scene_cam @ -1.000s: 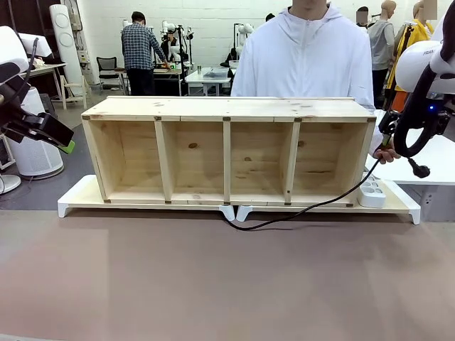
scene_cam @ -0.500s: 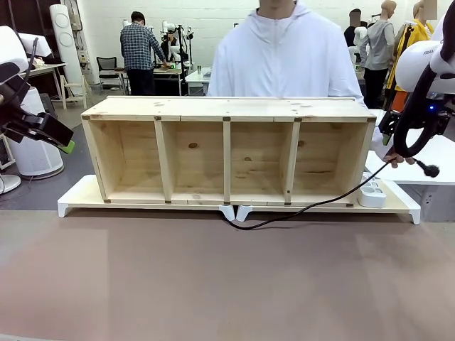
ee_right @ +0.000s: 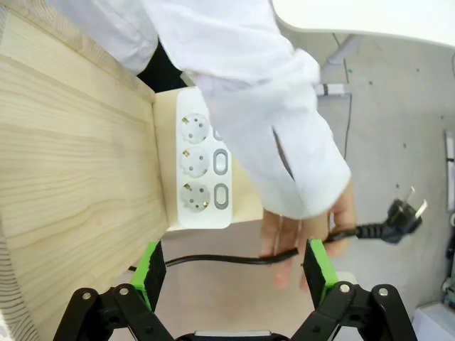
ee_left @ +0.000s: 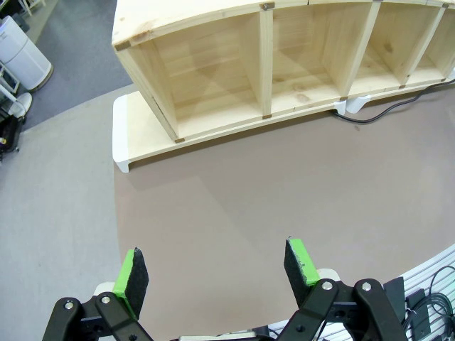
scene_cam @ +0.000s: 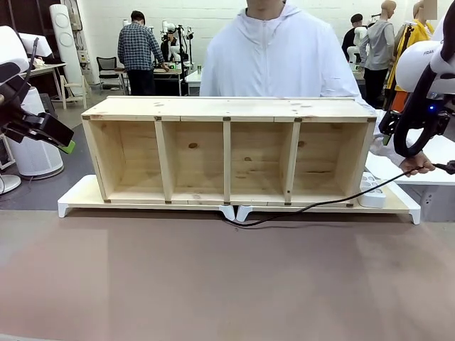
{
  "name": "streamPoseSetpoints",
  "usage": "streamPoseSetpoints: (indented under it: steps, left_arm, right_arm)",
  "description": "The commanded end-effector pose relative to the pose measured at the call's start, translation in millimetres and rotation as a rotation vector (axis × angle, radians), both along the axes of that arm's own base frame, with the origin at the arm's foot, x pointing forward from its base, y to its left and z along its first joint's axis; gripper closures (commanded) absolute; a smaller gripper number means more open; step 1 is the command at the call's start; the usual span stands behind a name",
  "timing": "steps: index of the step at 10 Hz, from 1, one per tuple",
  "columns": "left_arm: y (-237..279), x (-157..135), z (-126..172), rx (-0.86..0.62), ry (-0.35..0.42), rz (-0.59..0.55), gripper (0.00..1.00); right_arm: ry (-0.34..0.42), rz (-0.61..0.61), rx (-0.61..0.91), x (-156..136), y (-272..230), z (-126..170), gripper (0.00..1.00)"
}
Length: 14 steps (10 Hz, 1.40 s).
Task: Perform cable management.
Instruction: Release the Power Cable when the human grasps it.
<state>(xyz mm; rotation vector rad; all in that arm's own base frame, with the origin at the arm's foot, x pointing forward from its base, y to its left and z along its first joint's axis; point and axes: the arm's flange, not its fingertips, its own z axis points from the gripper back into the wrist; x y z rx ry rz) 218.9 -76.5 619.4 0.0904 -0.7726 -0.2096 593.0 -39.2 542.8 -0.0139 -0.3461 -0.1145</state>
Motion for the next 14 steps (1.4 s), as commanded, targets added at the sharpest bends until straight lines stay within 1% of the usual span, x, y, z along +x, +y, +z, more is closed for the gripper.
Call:
streamPoseSetpoints:
  steps: [1,14]
  left_arm:
    - [-0.6,1.5,0.6,-0.001,-0.011,-0.001,0.00]
    - [-0.6,1.5,0.6,-0.001,-0.011,-0.001,0.00]
  right_arm:
    - [0.005,-0.005,0.009,-0.3,-0.7,-0.9,0.00]
    - [0.005,-0.005,0.009,-0.3,-0.7,-0.9,0.00]
